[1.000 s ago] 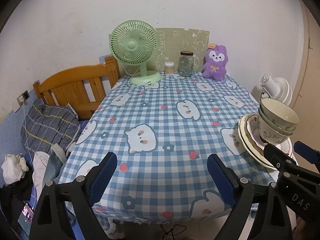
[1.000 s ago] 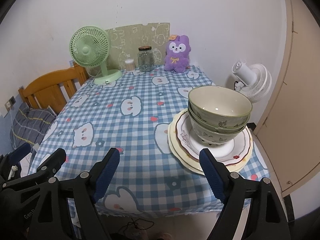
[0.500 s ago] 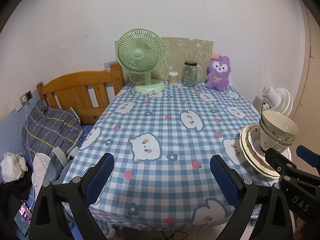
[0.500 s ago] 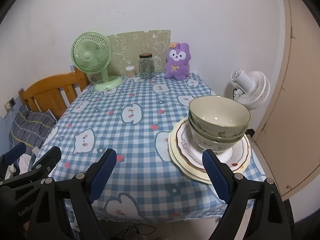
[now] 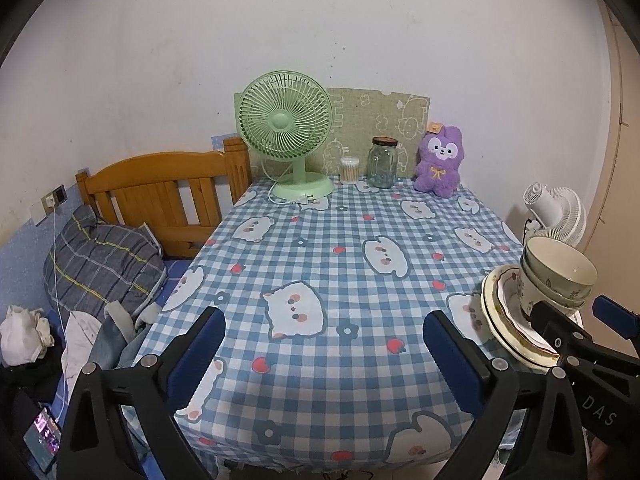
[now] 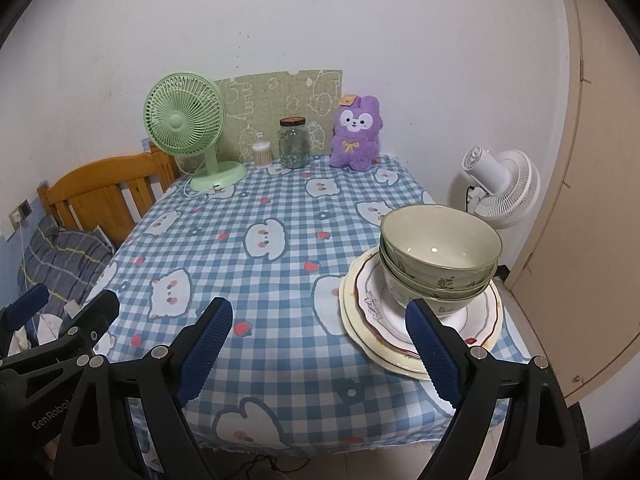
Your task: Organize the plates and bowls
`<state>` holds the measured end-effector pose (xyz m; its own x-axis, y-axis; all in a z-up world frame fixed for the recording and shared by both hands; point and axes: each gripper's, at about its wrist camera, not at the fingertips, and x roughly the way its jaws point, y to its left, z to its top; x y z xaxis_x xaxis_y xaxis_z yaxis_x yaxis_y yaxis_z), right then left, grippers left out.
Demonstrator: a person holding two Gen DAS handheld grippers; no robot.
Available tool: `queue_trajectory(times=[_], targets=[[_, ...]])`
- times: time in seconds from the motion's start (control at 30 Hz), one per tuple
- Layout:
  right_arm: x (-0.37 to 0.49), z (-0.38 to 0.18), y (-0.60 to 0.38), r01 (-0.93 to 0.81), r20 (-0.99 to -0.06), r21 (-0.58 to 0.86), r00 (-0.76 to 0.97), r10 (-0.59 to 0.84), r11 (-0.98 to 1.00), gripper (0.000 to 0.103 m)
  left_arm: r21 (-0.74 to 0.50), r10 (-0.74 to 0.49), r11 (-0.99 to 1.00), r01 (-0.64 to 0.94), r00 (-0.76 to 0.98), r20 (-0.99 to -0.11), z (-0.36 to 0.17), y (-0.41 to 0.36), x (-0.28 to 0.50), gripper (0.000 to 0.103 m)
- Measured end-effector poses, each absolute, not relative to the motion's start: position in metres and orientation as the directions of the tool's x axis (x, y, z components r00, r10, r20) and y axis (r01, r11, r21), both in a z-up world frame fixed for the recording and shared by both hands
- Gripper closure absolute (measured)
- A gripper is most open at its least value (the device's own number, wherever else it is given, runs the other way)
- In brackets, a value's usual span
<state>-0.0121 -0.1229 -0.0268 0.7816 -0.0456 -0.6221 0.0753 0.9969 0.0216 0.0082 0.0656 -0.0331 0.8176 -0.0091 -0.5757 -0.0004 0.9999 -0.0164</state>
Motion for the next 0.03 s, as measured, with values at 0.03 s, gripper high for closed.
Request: queue_trajectory(times=[0.03], targets=[[-0.012,-0.0268,-0.1231,0.075,-0.623,0.022,0.781,-0.045,0.997,0.013,-0.016,-0.009,1.0,0.0,0.818,-0.576,-0.033,0.0661,0.0085,0.003]])
